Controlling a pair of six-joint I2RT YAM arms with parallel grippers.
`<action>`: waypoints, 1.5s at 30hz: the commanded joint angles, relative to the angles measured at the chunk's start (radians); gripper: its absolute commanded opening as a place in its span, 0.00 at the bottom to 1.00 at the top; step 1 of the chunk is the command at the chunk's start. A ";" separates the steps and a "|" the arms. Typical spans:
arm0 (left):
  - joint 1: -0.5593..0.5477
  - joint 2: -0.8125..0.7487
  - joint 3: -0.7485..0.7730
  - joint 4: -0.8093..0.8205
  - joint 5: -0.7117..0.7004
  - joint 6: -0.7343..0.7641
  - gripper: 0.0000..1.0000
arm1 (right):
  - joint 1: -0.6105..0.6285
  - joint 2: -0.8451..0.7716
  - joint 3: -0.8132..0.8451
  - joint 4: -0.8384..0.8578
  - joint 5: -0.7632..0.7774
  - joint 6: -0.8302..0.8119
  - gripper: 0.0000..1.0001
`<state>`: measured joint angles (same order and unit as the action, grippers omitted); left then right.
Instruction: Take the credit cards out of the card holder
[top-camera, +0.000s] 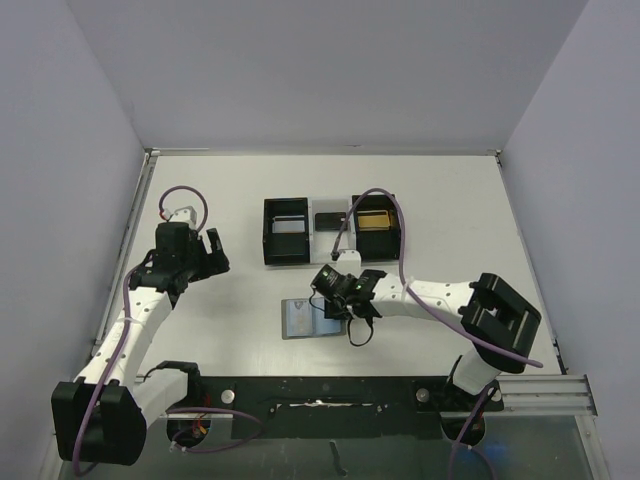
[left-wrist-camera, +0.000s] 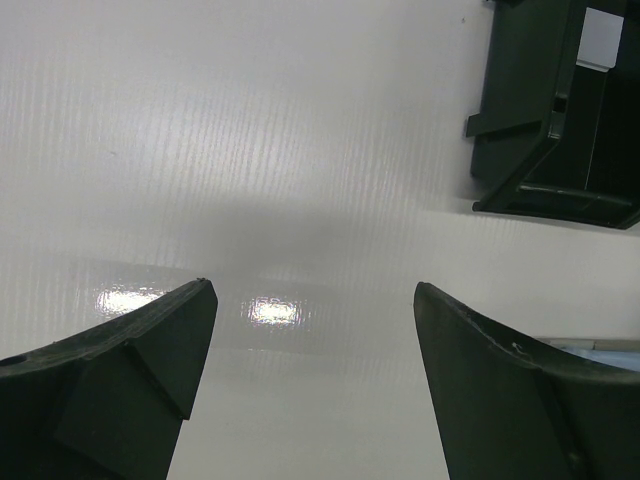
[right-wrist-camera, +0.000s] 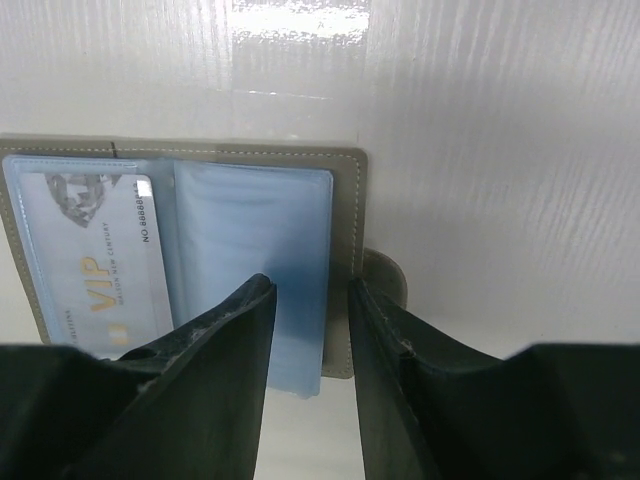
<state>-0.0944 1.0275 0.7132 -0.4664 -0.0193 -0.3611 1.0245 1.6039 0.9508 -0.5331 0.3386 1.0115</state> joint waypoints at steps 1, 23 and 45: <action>0.005 0.000 0.019 0.054 0.018 0.014 0.80 | -0.012 -0.065 0.018 -0.007 0.051 0.014 0.36; 0.005 0.015 0.020 0.054 0.018 0.017 0.80 | -0.037 0.003 -0.064 0.330 -0.259 -0.032 0.33; -0.259 0.052 -0.088 0.312 0.417 -0.237 0.47 | -0.106 -0.084 -0.163 0.486 -0.384 -0.020 0.28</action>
<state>-0.2417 1.0729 0.6765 -0.2897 0.3462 -0.4835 0.9169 1.5875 0.7670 -0.0902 -0.0277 1.0100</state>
